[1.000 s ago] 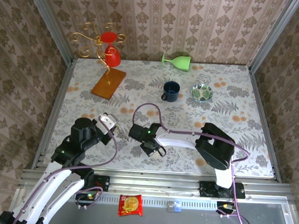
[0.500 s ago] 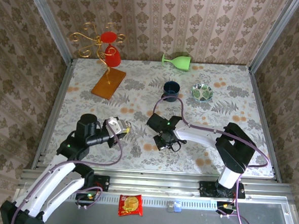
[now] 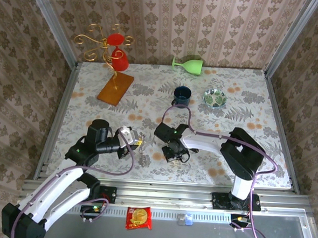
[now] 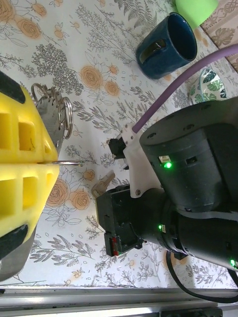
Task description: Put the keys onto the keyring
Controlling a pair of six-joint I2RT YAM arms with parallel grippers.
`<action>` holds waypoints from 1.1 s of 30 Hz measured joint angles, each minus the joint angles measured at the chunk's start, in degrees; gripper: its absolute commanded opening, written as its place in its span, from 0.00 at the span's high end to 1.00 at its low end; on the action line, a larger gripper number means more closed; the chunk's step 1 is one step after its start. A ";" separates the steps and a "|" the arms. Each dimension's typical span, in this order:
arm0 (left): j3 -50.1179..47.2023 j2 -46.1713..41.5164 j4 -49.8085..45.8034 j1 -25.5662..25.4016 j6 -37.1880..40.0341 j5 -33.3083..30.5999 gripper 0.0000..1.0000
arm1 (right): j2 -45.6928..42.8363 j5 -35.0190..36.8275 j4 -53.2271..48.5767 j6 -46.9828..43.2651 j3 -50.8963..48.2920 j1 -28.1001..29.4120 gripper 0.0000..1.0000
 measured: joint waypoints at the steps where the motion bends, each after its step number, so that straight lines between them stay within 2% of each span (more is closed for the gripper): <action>1: 0.00 0.00 0.00 -0.17 0.07 -0.22 1.00 | 0.35 0.00 0.11 0.02 0.37 0.00 0.90; 5: 0.00 0.00 -0.04 -0.28 0.24 -0.57 1.00 | 0.79 0.00 0.17 0.00 1.14 0.00 0.81; 11: 0.00 0.00 -0.04 -0.61 0.28 -0.79 1.00 | 0.79 0.09 0.13 0.00 1.90 0.00 0.79; 23: 0.00 0.00 -0.04 -0.61 0.63 -0.81 1.00 | 0.81 1.18 -0.96 -0.02 2.73 0.00 0.86; 33: 0.00 0.00 -0.04 -0.61 0.66 -0.83 1.00 | 1.68 1.33 -1.05 -0.02 2.93 0.00 0.85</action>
